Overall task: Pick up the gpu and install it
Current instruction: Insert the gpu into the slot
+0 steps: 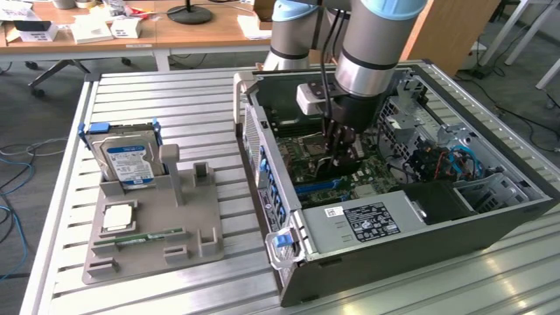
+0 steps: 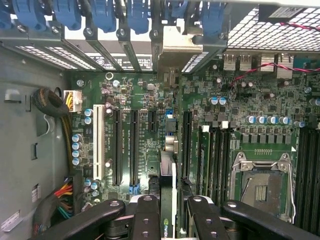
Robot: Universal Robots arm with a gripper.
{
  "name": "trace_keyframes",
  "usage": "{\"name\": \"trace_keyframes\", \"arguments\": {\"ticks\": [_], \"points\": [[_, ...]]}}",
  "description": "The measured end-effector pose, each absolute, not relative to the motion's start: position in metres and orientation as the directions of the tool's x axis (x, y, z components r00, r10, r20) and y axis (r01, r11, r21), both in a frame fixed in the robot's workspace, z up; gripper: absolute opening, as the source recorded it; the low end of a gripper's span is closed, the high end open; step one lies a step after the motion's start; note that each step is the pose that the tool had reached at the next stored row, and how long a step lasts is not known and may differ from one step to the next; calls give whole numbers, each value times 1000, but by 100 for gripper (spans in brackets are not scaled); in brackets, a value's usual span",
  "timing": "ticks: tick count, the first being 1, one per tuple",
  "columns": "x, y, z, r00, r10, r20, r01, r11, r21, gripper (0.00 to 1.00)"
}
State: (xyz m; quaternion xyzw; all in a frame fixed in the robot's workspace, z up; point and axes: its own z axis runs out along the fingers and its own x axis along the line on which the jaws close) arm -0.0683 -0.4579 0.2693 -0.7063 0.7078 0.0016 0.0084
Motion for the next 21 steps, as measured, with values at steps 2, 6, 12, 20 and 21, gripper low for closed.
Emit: {"name": "trace_keyframes", "arguments": {"ticks": [2,6,12,20,21], "points": [[-69,-458,269,-2,-1000,-14,-1000,2,-10,26],[-69,-458,269,-2,-1000,-14,-1000,2,-10,26],[-69,-458,268,-2,-1000,-14,-1000,2,-9,26],[-72,-458,267,-2,-1000,-14,-1000,2,-9,26],[-72,-458,267,-2,-1000,-14,-1000,2,-10,26]]}}
